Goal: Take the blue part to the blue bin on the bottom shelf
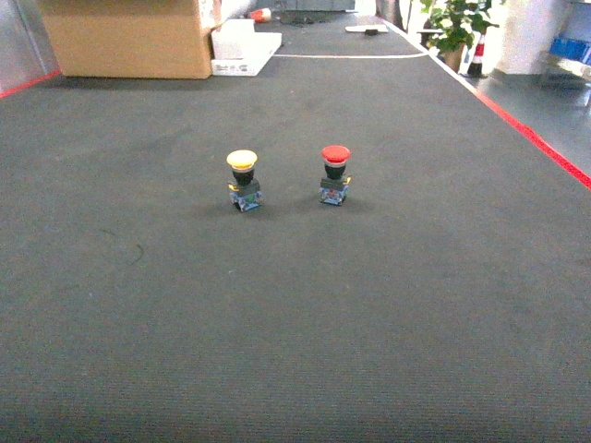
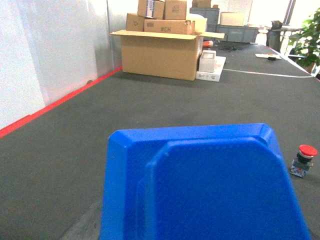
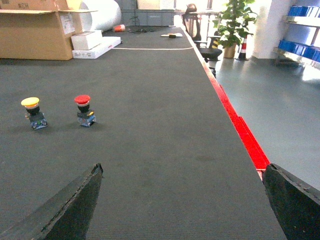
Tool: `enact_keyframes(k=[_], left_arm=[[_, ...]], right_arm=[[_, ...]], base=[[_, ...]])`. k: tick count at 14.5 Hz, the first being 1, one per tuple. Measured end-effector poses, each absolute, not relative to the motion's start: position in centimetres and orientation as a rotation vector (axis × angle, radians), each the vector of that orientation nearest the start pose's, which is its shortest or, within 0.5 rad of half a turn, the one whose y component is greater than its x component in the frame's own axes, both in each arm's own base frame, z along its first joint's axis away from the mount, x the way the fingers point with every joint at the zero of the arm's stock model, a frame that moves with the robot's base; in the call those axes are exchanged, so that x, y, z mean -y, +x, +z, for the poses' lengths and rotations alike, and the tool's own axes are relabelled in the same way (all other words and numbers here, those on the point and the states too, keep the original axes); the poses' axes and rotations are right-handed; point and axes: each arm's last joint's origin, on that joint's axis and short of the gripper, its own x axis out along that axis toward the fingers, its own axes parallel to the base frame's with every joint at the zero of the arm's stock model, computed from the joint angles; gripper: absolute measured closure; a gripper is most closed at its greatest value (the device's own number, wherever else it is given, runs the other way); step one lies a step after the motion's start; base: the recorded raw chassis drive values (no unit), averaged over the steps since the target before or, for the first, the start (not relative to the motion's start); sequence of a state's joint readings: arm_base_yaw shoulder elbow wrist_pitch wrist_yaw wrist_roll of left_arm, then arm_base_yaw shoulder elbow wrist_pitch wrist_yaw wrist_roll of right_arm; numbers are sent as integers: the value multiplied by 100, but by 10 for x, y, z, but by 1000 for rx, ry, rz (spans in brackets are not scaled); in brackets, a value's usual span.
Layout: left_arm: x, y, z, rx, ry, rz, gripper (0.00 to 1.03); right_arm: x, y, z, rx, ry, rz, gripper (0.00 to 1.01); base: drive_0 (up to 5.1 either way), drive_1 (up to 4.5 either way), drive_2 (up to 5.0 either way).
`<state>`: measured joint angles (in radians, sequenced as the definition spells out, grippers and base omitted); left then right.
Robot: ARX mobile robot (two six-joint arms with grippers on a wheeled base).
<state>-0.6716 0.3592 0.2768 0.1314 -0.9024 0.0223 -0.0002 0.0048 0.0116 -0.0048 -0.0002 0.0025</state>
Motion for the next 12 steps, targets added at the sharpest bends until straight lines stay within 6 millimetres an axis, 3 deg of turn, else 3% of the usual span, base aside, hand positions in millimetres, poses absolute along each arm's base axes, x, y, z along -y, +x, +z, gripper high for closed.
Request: enact_keyframes(k=[4, 6, 12], left_arm=[[49, 98, 240, 33, -17, 231, 59], [49, 98, 240, 33, -26, 232, 59], [49, 98, 242, 40, -33, 233, 59]], right_arm=[[0, 97, 167, 2, 2, 0, 3], [0, 97, 167, 2, 2, 0, 3], [0, 97, 166, 1, 3, 1, 3]], base=[[0, 0, 0], [8, -389, 406], [-37, -37, -37]])
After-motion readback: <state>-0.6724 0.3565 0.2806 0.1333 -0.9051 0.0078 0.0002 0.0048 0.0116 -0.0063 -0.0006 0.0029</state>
